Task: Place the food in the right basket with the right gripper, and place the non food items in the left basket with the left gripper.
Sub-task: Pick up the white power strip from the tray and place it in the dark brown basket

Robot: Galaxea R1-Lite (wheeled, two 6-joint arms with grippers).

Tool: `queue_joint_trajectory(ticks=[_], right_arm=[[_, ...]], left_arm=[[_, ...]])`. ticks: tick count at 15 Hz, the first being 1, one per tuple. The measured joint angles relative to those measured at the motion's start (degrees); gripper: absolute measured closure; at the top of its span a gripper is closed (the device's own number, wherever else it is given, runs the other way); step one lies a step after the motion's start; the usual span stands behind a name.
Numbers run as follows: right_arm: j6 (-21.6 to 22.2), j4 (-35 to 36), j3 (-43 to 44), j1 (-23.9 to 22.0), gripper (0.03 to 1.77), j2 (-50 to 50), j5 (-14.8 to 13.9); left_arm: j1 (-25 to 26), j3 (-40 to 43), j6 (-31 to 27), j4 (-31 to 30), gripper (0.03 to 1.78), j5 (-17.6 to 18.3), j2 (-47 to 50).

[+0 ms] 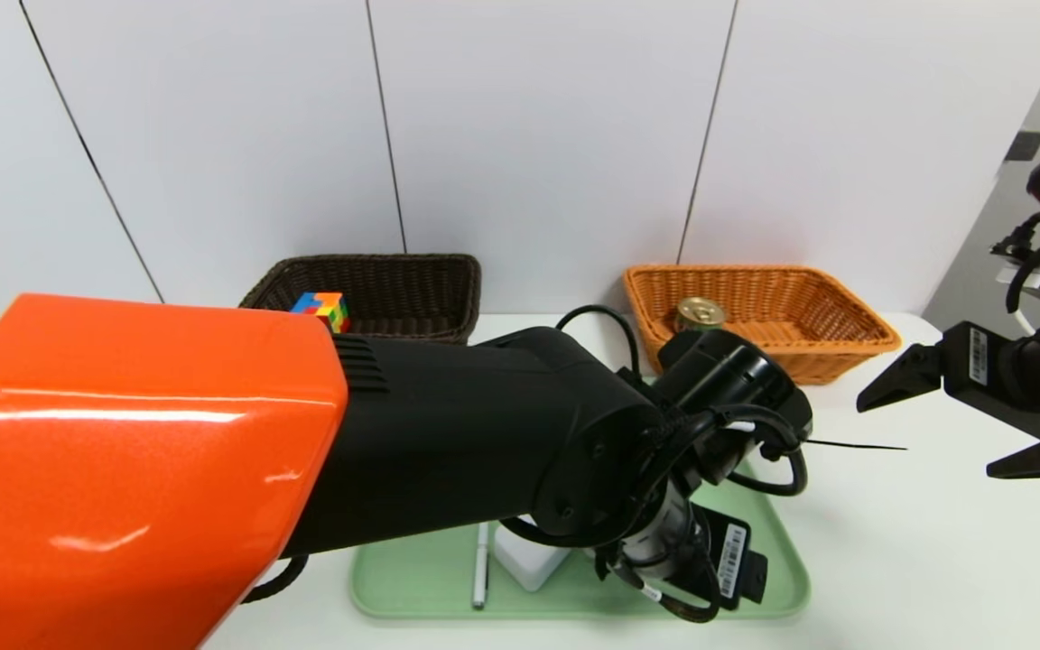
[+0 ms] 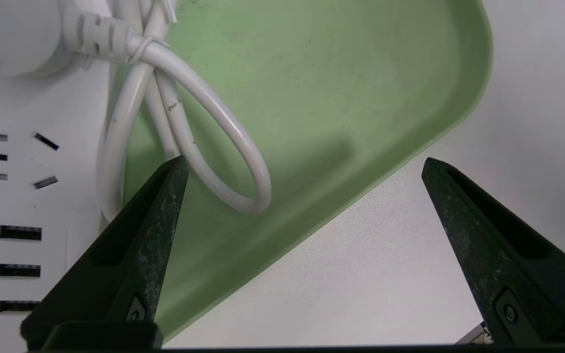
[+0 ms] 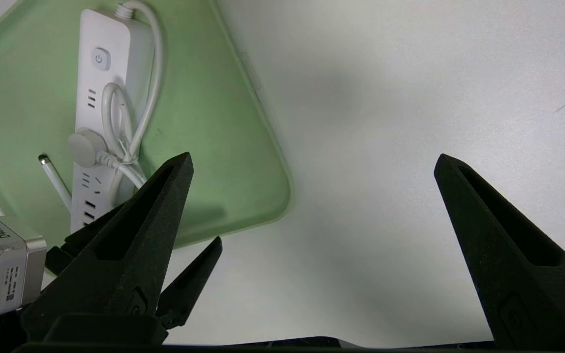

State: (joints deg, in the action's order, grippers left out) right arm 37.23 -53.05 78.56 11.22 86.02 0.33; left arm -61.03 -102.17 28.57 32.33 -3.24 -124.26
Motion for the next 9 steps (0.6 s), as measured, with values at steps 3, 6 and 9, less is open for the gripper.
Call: queue_joint_trajectory(ticks=[3,6,9], right_arm=[[0.0,0.05,-0.09,0.0,0.1,0.0,-0.02],[0.0,0.0,-0.15,-0.04,0.1,-0.02,0.0],[0.02,0.02,-0.15,-0.02,0.1,-0.22,0.02]], left_arm=[[0.02,-0.12,-1.04,0.13,0.12,-1.99,-0.05],[0.02,-0.43,-1.1,0.17,0.12,-2.16,-0.3],[0.04,-0.48,-1.05,0.17,0.12,-2.21,-0.61]])
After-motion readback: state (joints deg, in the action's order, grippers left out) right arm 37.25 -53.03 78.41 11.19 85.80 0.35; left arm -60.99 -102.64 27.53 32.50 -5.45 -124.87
